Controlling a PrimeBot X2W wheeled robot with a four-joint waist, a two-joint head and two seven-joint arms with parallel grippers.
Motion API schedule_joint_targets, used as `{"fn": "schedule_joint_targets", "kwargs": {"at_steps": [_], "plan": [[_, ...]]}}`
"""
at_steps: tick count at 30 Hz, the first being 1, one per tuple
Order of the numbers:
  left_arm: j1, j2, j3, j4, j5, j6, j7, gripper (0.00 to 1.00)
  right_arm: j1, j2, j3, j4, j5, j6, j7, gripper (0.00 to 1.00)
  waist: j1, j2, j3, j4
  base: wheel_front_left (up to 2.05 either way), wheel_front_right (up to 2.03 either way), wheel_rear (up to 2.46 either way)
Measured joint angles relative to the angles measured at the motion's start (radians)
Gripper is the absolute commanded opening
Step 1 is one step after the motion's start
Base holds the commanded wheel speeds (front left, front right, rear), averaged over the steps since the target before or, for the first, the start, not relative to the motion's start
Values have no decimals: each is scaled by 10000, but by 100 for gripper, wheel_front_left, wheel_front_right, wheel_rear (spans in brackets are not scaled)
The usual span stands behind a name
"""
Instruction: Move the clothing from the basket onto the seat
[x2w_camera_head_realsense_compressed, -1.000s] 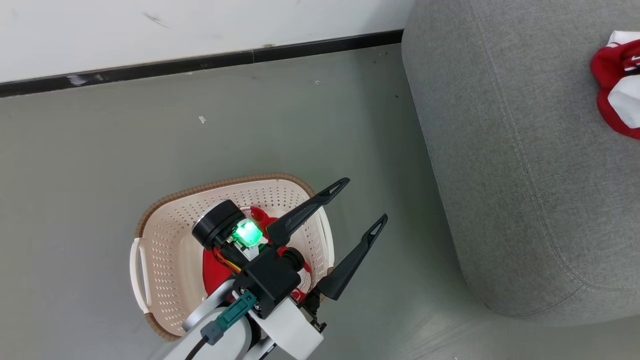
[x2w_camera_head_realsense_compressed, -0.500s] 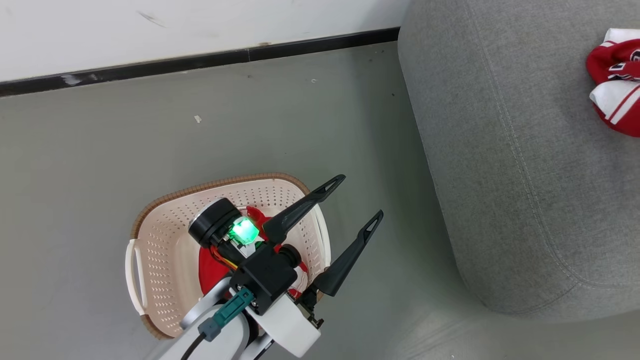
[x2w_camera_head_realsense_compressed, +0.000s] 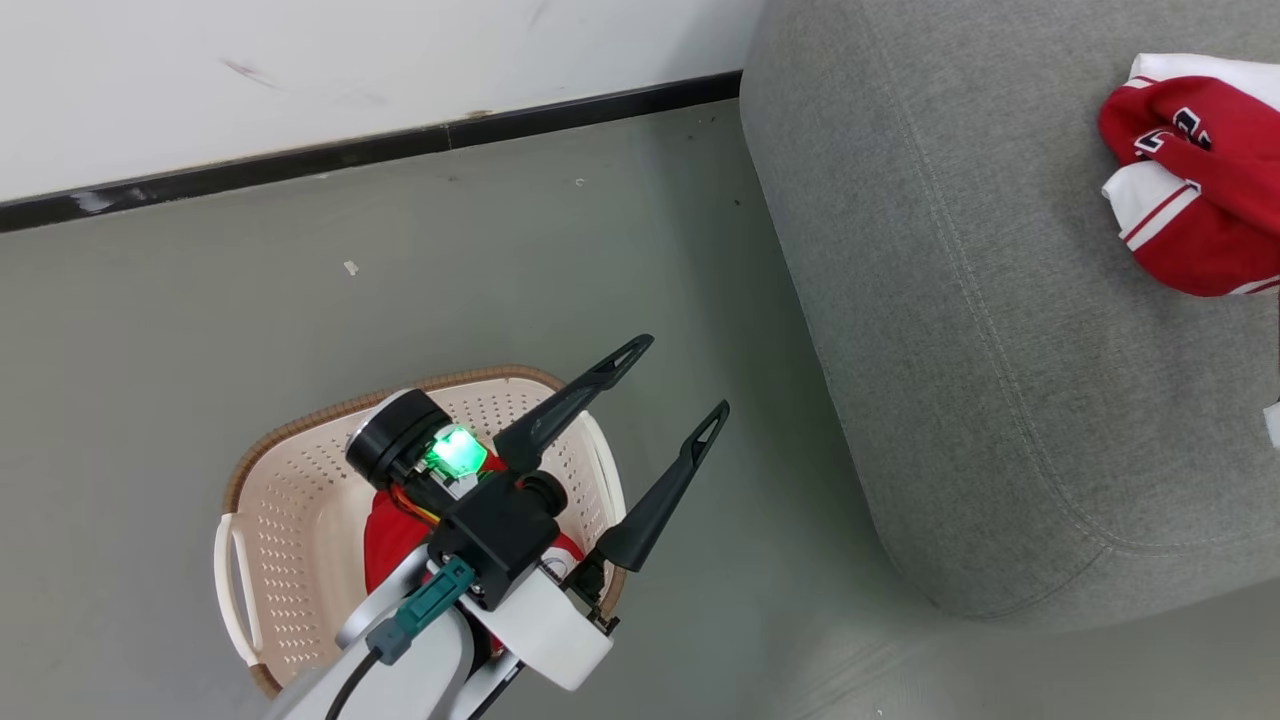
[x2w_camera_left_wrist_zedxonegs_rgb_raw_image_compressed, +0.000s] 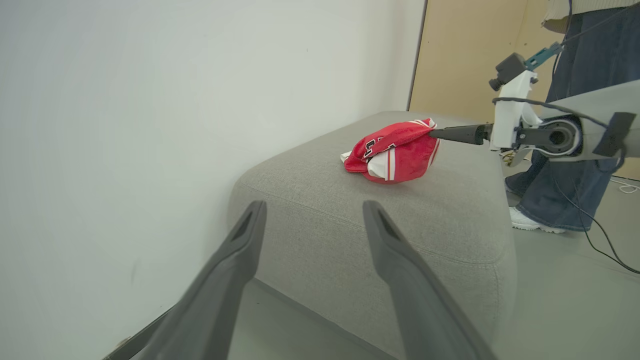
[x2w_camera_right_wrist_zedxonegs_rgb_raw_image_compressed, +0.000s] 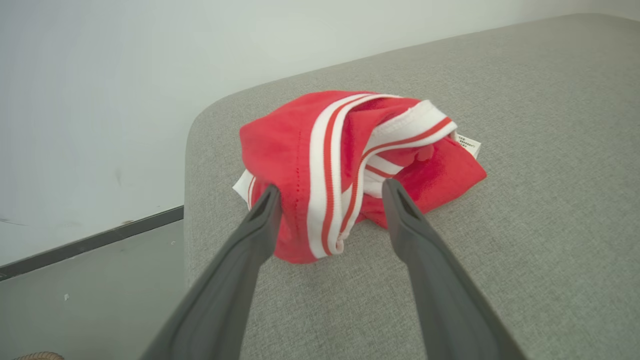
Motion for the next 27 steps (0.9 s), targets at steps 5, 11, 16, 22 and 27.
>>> {"fn": "schedule_joint_targets", "kwargs": {"at_steps": [5, 11, 16, 22, 27], "plan": [[2, 69, 211, 84, -82, 33, -151, 100, 446, 15, 221, -642, -75, 0, -23, 100, 0, 0, -219, -260, 0, 0, 0], [27, 117, 385, 148, -127, 88, -263, 100, 611, -81, 360, -1396, -182, 0, -71, 100, 0, 0, -470, -495, 0, 0, 0], [138, 115, 637, 295, -314, 221, -399, 100, 705, 27, 600, -2034, -171, 0, -79, 100, 0, 0, -710, -610, 0, 0, 0], [567, 136, 1127, 508, -617, 583, -577, 100, 710, 255, 980, -2715, -217, 0, -102, 100, 0, 0, -1015, -578, 0, 0, 0], [969, 186, 1676, 671, -721, 947, -696, 100, 695, 504, 1411, -3083, -579, 0, -102, 100, 0, 0, -1257, -399, 0, 0, 0]]}}
